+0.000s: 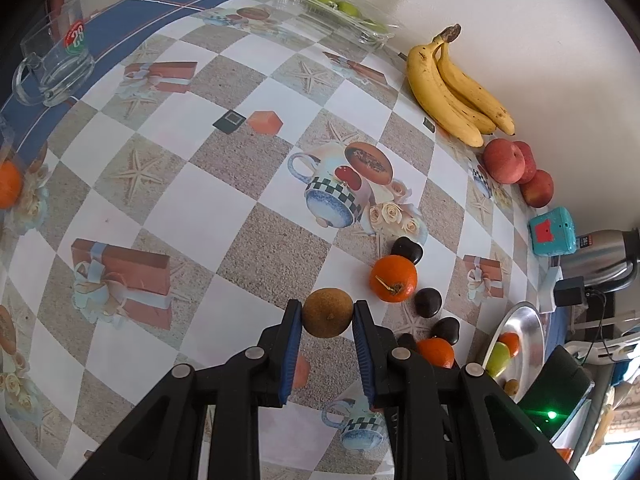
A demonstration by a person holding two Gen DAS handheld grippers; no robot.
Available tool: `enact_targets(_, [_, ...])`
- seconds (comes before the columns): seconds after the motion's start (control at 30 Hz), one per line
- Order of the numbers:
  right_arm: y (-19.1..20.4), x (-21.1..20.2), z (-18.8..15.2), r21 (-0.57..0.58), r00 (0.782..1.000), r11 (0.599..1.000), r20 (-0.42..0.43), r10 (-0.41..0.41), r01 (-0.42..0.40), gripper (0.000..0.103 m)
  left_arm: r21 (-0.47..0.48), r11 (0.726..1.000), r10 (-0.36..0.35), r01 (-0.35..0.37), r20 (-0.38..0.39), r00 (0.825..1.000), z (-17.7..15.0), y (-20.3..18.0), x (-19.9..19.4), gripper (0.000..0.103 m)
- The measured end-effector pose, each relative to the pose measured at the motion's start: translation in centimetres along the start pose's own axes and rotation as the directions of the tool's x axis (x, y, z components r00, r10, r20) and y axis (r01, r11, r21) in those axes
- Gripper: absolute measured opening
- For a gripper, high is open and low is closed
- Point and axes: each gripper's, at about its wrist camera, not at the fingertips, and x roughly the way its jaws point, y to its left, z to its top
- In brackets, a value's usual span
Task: Organize fruits
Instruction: 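Close the right gripper on the large orange and lift it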
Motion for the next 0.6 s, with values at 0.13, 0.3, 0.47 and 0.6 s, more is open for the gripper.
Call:
enact_targets(0.13, [-0.5,-0.2,0.0,0.023,1.000,1.000,-0.007,0.007,-0.007,0.042,0.000,1.000,0.004,-0.004,0.000,1.000,0.0,0.1,0.0,0.027])
enact_targets(0.3, [-0.6,-0.8,0.1,0.030,0.999,0.999,-0.015,0.041,-0.040,0.042,-0.007,1.000,0.007,-0.007,0.004,1.000,0.1,0.3,0.1,0.028])
enact_targets(0.47, [-1.0,-3.0,0.7,0.050,0.997,0.996,0.025,0.067,-0.069,0.042,-0.013,1.000,0.010,-0.010,0.017,1.000,0.2,0.4,-0.3,0.028])
enact_targets(0.6, [-1.7,-4.8,1.2,0.077,0.995,0.993,0.056,0.080,-0.085,0.042,-0.009,1.000,0.009,-0.008,0.032,0.999,0.2,0.2,-0.7,0.028])
